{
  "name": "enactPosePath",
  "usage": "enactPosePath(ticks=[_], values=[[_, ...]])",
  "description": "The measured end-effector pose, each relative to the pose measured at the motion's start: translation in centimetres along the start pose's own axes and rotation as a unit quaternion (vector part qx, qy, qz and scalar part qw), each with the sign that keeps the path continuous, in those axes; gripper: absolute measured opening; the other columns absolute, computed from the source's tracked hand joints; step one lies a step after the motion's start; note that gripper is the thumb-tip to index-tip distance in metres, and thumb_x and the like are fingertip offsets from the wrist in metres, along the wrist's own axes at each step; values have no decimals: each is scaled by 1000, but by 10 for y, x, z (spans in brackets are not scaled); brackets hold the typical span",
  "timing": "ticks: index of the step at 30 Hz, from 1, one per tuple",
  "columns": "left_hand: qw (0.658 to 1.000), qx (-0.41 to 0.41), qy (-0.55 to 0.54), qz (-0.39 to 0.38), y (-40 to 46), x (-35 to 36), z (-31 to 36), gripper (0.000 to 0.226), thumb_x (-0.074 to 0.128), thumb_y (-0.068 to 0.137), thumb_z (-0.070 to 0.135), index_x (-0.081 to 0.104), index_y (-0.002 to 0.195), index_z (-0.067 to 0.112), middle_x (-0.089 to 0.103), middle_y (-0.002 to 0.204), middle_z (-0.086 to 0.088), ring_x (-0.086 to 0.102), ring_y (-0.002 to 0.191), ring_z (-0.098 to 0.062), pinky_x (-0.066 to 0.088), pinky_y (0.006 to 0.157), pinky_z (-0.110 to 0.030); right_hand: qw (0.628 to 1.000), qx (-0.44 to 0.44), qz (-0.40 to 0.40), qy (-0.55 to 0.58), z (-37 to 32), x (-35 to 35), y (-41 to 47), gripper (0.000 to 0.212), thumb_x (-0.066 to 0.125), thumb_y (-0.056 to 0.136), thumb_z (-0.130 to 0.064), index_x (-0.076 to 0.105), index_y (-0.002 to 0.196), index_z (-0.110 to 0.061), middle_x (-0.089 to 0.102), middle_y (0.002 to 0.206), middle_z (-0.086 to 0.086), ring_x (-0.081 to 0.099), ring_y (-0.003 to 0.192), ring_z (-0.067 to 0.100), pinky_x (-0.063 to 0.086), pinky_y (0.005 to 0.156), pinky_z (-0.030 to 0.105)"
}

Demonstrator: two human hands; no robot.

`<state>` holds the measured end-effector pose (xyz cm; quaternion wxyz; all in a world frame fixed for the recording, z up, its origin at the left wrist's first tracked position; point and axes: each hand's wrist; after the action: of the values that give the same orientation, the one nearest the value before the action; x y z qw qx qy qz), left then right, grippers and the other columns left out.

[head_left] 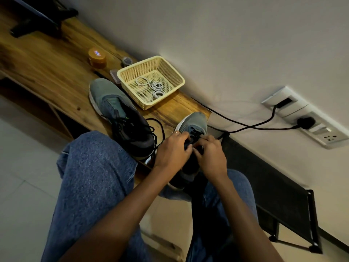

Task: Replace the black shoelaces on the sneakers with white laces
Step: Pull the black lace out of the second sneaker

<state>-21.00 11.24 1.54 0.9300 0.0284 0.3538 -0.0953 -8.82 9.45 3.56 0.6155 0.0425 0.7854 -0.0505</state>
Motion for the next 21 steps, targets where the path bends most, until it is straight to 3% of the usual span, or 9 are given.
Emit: enactPosePath(ticks=[6, 10, 12, 14, 17, 21], values=[[1000, -2, -11, 7, -1, 0, 1, 22, 57, 91, 33, 59, 107, 19, 61, 106, -5, 61, 94, -28, 50, 74, -37, 981, 80, 148, 98, 4, -1, -8, 6, 65, 89, -18, 68, 89, -13, 59, 104, 4, 52, 101, 21, 46, 81, 37], [1000, -7, -24, 10, 0, -1, -1, 19, 58, 90, 32, 60, 106, 21, 61, 106, -2, 61, 93, -25, 49, 73, -35, 928, 200, 227, 219, 9, -1, -14, 4, 61, 91, -14, 62, 88, -13, 53, 98, 0, 52, 91, 14, 35, 76, 19], [1000, -7, -22, 15, 0, 0, -1, 19, 58, 90, 31, 60, 106, 20, 61, 105, -3, 61, 93, -25, 47, 71, -34, 928, 208, 212, 225, 9, 1, -16, 3, 59, 92, -12, 61, 90, -13, 52, 101, 2, 53, 92, 15, 40, 79, 25], [1000, -6, -18, 19, 0, 0, -2, 19, 58, 90, 31, 59, 106, 20, 61, 105, -4, 61, 92, -26, 46, 70, -33, 951, 152, 178, 201, 6, 2, -14, 9, 58, 90, -9, 63, 97, -11, 53, 108, 6, 52, 102, 22, 43, 87, 34], [1000, 3, -6, 13, 1, 1, -1, 21, 57, 91, 33, 59, 107, 19, 61, 106, -4, 60, 95, -25, 47, 73, -34, 988, 61, 96, 106, -1, 0, -11, 26, 63, 85, -18, 65, 110, -21, 50, 125, 0, 40, 120, 22, 35, 95, 42], [1000, 2, -2, 11, 2, 2, -3, 22, 57, 91, 35, 60, 107, 20, 61, 108, -3, 60, 96, -24, 46, 72, -33, 998, 34, 60, -15, -4, 3, -6, 20, 61, 89, -30, 69, 105, -22, 51, 130, -2, 32, 125, 23, 25, 94, 41]])
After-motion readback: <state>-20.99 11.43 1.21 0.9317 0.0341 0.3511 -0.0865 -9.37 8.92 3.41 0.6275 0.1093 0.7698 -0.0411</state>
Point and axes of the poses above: each hand's wrist, its own y-axis towards the middle knuckle, its own x-axis out of the palm, z = x × y
